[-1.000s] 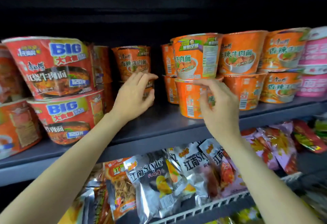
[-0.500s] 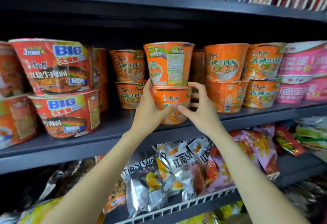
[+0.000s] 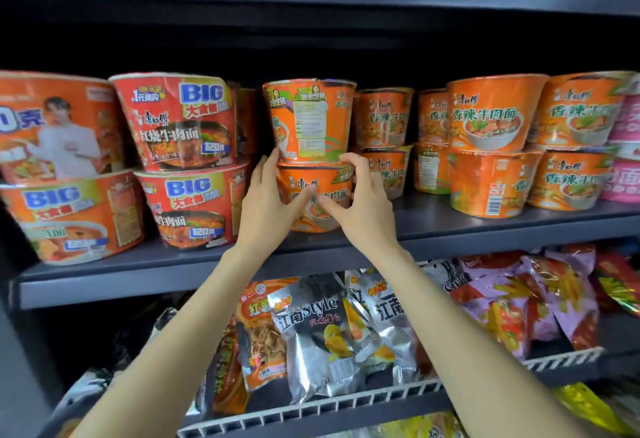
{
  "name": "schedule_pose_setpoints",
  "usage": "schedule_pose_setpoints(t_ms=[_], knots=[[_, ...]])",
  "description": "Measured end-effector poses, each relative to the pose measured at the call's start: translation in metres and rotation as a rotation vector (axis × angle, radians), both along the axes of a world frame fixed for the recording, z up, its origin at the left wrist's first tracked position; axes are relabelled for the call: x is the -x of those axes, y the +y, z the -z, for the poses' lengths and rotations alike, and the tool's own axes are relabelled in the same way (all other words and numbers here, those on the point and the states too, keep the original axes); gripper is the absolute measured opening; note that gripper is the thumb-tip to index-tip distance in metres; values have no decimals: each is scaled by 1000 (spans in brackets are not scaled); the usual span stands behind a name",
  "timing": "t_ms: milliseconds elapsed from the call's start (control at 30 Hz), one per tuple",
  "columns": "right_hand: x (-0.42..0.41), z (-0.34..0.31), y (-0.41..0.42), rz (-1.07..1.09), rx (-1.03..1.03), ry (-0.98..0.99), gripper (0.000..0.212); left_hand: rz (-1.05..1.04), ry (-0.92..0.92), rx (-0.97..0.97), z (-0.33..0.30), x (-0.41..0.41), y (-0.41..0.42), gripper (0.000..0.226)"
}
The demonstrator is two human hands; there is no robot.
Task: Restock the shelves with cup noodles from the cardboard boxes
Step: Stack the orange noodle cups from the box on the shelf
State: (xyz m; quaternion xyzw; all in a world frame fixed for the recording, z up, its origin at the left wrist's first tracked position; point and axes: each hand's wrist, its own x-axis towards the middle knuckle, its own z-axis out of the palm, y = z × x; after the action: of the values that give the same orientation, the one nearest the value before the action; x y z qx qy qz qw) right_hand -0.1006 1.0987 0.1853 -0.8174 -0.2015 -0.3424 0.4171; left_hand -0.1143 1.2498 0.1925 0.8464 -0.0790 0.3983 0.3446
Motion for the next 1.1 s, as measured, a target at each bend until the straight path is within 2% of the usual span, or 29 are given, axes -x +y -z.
schedule_pose_setpoints(t_ms=[67, 133, 200, 300, 433, 600, 700, 833, 933, 1000, 1100], knots=[[-1, 2, 0, -13, 8, 11, 64, -2, 4, -2, 1, 1, 0, 86], [-2, 0, -5, -68, -78, 18, 64, 16, -15, -15, -1, 6, 1, 87], [-5, -9, -10, -90, -175, -51, 53, 53, -65, -9, -7, 12, 3, 84], [-8, -32, -9, -117, -219, -107, 45, 113, -57, 129, -25, 13, 4, 77], [-12, -51, 6, -192, -179, -19, 51, 161, 36, 239, -51, 1, -3, 84], [-13, -54, 5, -255, -203, 25, 53, 138, -5, 180, -54, -3, -12, 94], [-15, -52, -2, -285, -217, 24, 51, 105, -43, 140, -49, -5, -12, 91], [-20, -50, -7, -266, -202, 36, 54, 107, -123, 186, -46, 0, -11, 76], [-18, -57, -11, -337, -294, 73, 50, 77, -184, 117, -41, 8, -15, 72], [-11, -57, -14, -359, -323, 61, 46, 80, -128, 93, -43, 11, -17, 77], [7, -46, -10, -297, -140, -37, 45, 150, 6, 185, -57, 4, -11, 100]])
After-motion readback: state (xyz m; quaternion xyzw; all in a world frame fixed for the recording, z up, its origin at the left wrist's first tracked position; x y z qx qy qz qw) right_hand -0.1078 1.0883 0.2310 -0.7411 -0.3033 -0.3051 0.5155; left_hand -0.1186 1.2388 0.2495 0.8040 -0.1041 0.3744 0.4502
